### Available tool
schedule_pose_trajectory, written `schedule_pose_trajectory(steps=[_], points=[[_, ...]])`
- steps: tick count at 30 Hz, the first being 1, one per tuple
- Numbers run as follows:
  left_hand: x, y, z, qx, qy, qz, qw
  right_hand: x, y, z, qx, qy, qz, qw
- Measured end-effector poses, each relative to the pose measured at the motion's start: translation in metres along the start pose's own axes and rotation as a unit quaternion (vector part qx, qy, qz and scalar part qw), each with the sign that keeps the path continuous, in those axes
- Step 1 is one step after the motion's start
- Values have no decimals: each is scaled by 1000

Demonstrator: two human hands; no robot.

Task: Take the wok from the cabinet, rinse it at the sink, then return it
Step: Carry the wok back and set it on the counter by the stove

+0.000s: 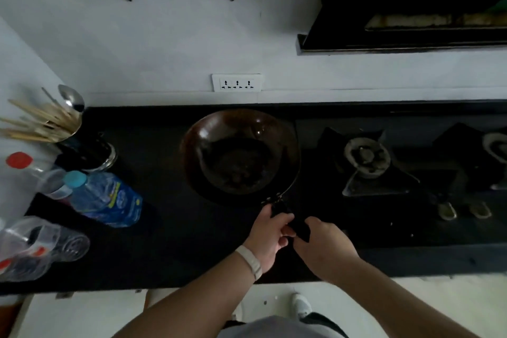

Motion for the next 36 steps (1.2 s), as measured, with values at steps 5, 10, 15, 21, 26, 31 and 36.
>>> schedule_pose_trajectory(steps=[5,10,15,21,26,31,36], points=[[-5,8,24,-41,-46,39,997,7,-22,-22,-31,16,-61,998],[-8,11,39,-64,-67,68,993,11,-36,-38,-39,37,-100,993],[-8,14,47,-83,-77,85,990,12,-48,-53,-32,52,-129,990],[-7,16,60,-117,-72,97,986,13,-58,-70,-45,56,-141,987],[-5,20,72,-155,-76,97,980,15,-68,-79,-75,28,-121,989],[1,25,88,-148,-55,105,982,16,-82,-84,-74,-14,-92,993],[10,30,105,-166,-21,95,981,14,-96,-92,-95,-40,-66,992]])
Point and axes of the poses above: each hand's wrist, its own x-axis away from the middle knuckle, its own z-axis out of the back of the hand, y = z × x, the point moved 2 cm from there along -x, towards the middle knuckle, and after that the axes turned 4 degrees about x, right-handed, at the moved point
